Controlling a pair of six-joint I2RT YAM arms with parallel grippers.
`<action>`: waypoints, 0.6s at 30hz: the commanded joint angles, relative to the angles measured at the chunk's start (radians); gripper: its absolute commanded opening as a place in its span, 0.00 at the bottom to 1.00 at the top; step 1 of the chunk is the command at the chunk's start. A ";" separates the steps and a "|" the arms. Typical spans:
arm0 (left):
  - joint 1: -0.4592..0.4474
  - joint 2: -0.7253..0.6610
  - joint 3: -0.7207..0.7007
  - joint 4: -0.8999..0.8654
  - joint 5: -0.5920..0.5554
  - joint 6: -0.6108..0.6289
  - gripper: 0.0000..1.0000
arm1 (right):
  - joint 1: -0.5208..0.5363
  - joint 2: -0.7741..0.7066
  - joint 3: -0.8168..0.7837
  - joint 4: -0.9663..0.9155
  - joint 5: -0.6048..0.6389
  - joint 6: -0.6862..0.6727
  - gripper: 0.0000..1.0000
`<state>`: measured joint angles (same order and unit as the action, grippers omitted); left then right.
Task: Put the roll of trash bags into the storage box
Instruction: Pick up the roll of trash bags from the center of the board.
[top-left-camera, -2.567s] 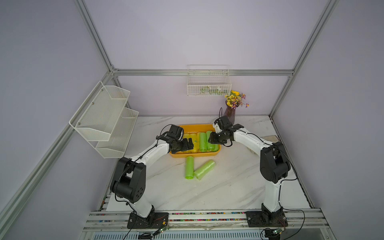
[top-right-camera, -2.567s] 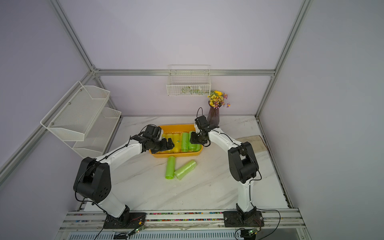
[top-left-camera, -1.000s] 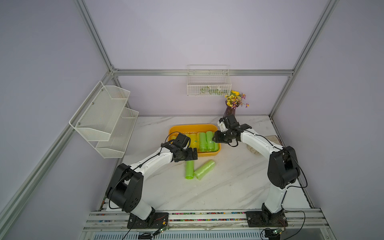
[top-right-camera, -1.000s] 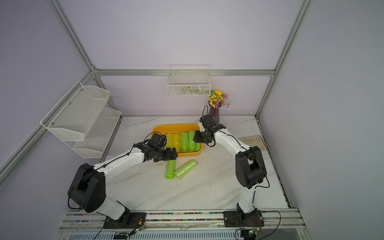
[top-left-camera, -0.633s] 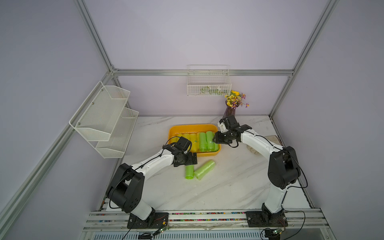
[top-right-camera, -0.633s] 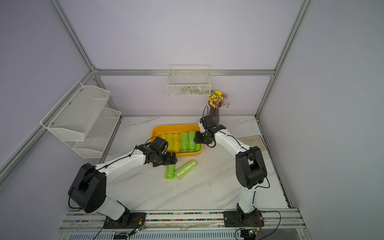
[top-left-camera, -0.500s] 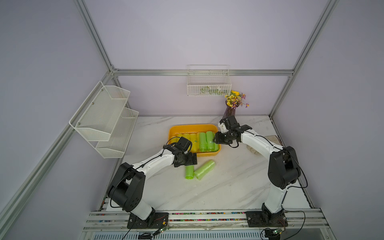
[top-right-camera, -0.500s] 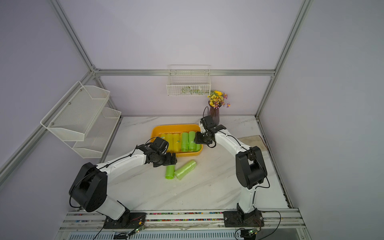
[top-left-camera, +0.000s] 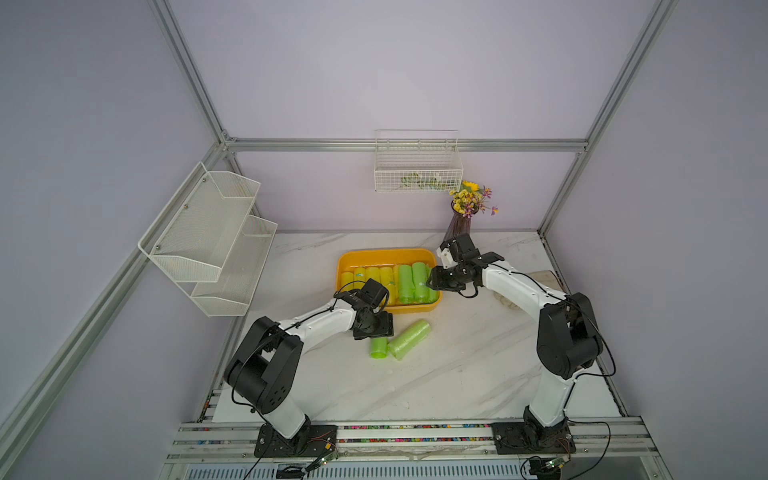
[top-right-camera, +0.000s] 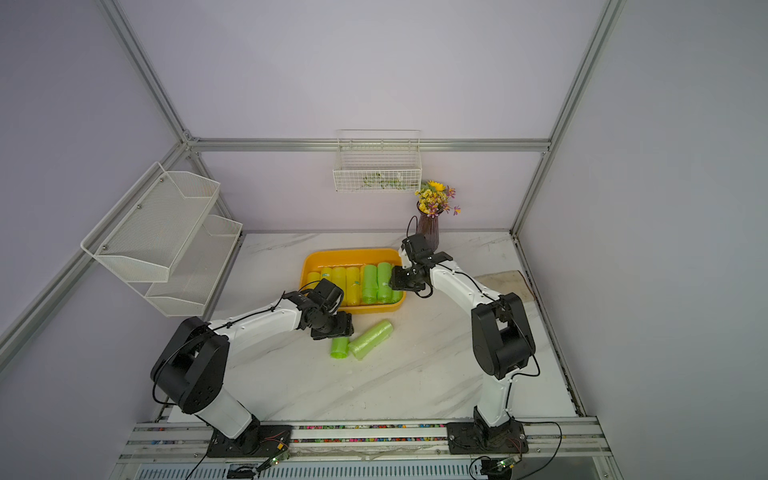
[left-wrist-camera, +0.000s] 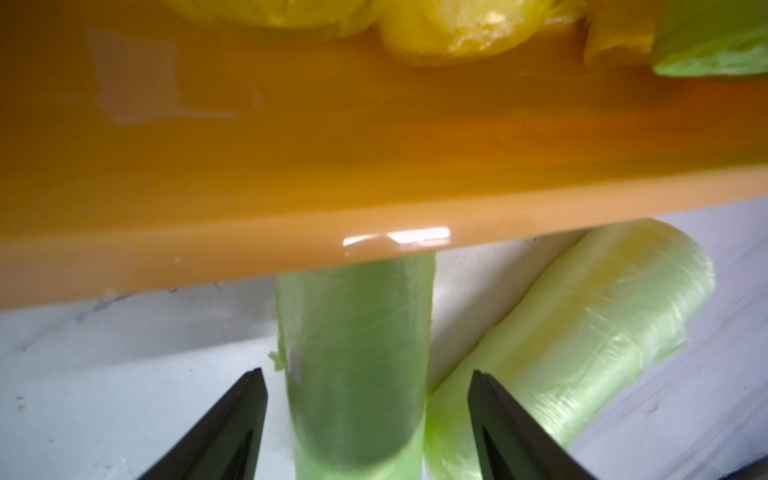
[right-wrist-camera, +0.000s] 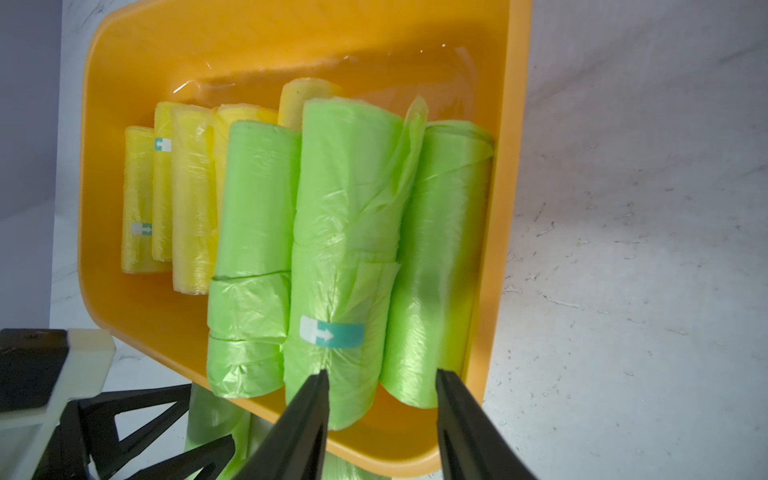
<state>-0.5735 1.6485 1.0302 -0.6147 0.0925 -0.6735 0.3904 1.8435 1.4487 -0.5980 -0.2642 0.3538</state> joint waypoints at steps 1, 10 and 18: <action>-0.008 0.008 0.017 0.028 -0.007 -0.008 0.73 | -0.012 -0.041 -0.012 0.020 -0.006 -0.001 0.47; -0.020 0.036 0.014 0.046 -0.006 -0.007 0.61 | -0.016 -0.047 -0.030 0.027 -0.007 0.002 0.47; -0.023 0.041 0.011 0.049 -0.006 -0.002 0.48 | -0.019 -0.055 -0.040 0.032 -0.008 0.005 0.47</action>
<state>-0.5903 1.6833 1.0302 -0.5900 0.0845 -0.6712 0.3809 1.8297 1.4200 -0.5903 -0.2646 0.3546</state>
